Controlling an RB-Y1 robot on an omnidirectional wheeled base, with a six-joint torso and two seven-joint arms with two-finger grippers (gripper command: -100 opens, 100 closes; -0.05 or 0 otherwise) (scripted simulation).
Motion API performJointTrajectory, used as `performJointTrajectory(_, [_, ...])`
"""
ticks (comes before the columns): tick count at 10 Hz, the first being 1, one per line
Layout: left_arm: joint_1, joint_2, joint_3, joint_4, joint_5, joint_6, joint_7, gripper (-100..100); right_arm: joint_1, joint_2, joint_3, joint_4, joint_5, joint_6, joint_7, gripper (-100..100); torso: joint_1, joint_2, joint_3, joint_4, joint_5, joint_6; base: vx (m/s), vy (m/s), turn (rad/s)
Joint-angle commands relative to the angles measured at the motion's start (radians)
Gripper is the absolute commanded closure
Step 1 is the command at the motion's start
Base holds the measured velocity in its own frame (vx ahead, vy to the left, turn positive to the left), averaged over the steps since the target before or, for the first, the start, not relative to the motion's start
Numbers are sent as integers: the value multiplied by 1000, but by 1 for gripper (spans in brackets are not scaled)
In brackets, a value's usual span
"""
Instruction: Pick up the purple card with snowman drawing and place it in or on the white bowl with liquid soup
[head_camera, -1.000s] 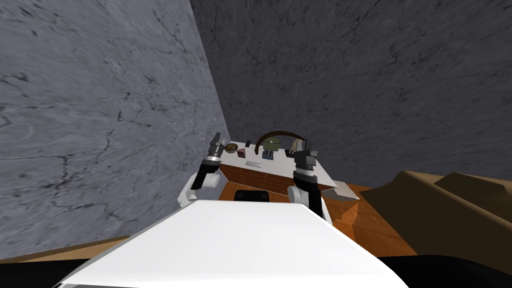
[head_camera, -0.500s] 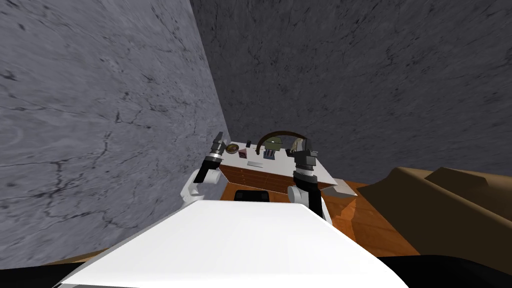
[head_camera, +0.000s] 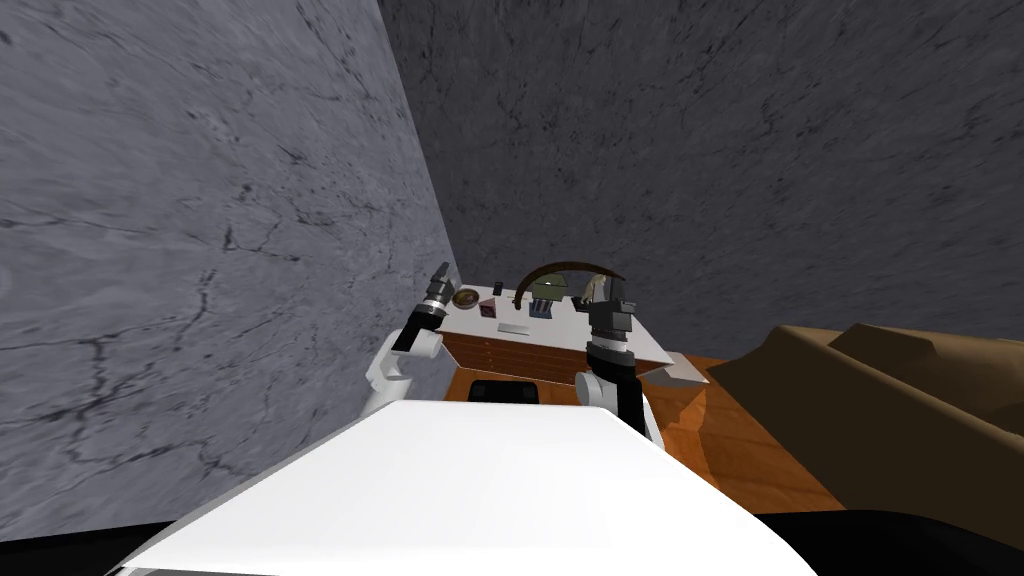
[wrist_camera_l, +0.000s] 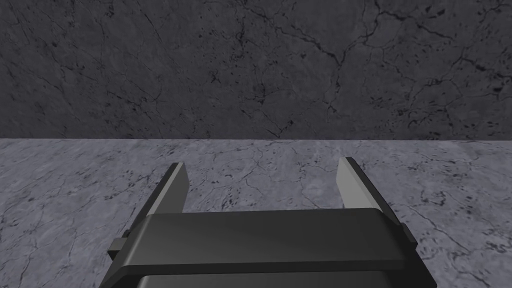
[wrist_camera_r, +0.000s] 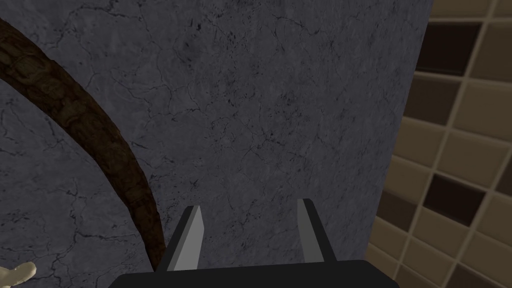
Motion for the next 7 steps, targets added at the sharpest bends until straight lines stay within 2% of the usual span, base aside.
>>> performJointTrajectory(1, [-16, -2, 1, 18, 2, 45, 7, -100, 0, 0, 0, 0, 0, 0, 0, 0, 0, 0, 0, 0, 0, 0, 17, 67, -42])
performJointTrajectory(2, [-48, 0, 5, 34, 8, 77, 22, -100, 0, 0, 0, 0, 0, 0, 0, 0, -1, 0, 0, 0, 0, 0, 8, 82, -78])
performJointTrajectory(4, [-48, 0, 5, 34, 8, 110, 22, -100, 0, 0, 0, 0, 0, 0, 0, 0, -1, 0, 0, 0, 0, 0, 2, 50, -21])
performJointTrajectory(5, [-80, 1, 8, 52, 15, 148, 37, -100, 0, 0, 0, 0, 0, 0, 0, 0, -3, 1, 0, 0, -1, 0, 15, 43, -51])
performJointTrajectory(6, [-80, 1, 8, 52, 15, 171, 37, -100, 0, 0, 0, 0, 0, 0, 0, 0, -3, 0, 0, 0, -1, 0, 10, 50, -59])
performJointTrajectory(7, [-80, 1, 8, 52, 15, 175, 37, -100, 0, 0, 0, 0, 0, 0, 0, 0, -3, 0, 0, 0, 0, 0, -1, 28, -16])
